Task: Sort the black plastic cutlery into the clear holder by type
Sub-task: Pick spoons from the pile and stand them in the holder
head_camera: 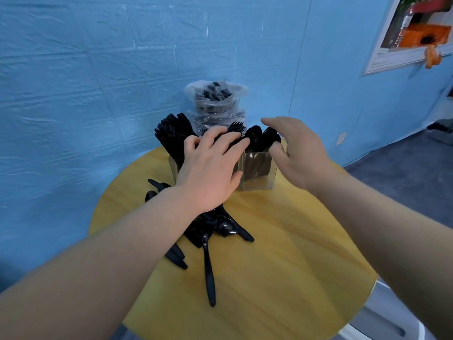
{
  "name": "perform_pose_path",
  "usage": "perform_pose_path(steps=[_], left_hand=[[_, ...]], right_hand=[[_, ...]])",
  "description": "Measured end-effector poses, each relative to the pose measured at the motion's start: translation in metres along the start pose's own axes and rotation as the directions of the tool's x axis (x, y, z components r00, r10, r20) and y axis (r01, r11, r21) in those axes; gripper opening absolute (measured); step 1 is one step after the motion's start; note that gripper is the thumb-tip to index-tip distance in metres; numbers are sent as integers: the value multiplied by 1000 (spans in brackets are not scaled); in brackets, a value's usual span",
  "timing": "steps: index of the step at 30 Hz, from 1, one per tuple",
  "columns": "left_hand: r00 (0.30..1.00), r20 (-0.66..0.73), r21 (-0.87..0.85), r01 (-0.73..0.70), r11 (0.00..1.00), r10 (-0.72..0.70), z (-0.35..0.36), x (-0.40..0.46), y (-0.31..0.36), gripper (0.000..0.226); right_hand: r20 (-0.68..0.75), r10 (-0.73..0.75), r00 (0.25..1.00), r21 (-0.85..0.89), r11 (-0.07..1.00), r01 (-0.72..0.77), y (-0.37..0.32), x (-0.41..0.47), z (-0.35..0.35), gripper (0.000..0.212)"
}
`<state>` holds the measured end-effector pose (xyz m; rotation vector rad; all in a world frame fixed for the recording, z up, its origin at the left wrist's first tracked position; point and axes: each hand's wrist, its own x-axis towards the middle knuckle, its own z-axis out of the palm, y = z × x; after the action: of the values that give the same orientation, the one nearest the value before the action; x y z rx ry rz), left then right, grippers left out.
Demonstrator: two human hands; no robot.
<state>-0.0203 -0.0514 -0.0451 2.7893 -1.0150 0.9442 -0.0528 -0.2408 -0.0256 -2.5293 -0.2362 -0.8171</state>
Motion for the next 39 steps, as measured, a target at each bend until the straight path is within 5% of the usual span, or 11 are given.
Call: perform_pose_path(steps=[3,10,17,20,32,36,39], left_hand=[[1000,-7,-20,-1,1000,0,-3,-13,6,59],[971,138,-154,214,965,-193,-22,-79,-13,52],[784,366,-155,582,798,-501,-40,-163,-46,42],[730,478,-159,619,769,-488,-42,-181,-44,40],[874,435,-243,347,906,-218,-26,-156,12,46],[888,258,-183,431,884,-380,-25,-159,2,44],[777,295,-68,598,798,-557,-20,-165,-20,55]], right_hand=[[-72,-29,997,37,999,32,-7,-34,10,37],[283,83,956,33,995,-97,-35,-100,33,38],[508,71,859,-39,997,-59,-68,-116,52,80],[550,79,832,-136,991,-5,-74,-118,59,91],[442,265,857,-256,953,-163,-42,-122,35,55],[302,208,930,-236,962,-139,-43,-130,34,51],[230,61,971,-183,983,-18,-57,-130,42,44]])
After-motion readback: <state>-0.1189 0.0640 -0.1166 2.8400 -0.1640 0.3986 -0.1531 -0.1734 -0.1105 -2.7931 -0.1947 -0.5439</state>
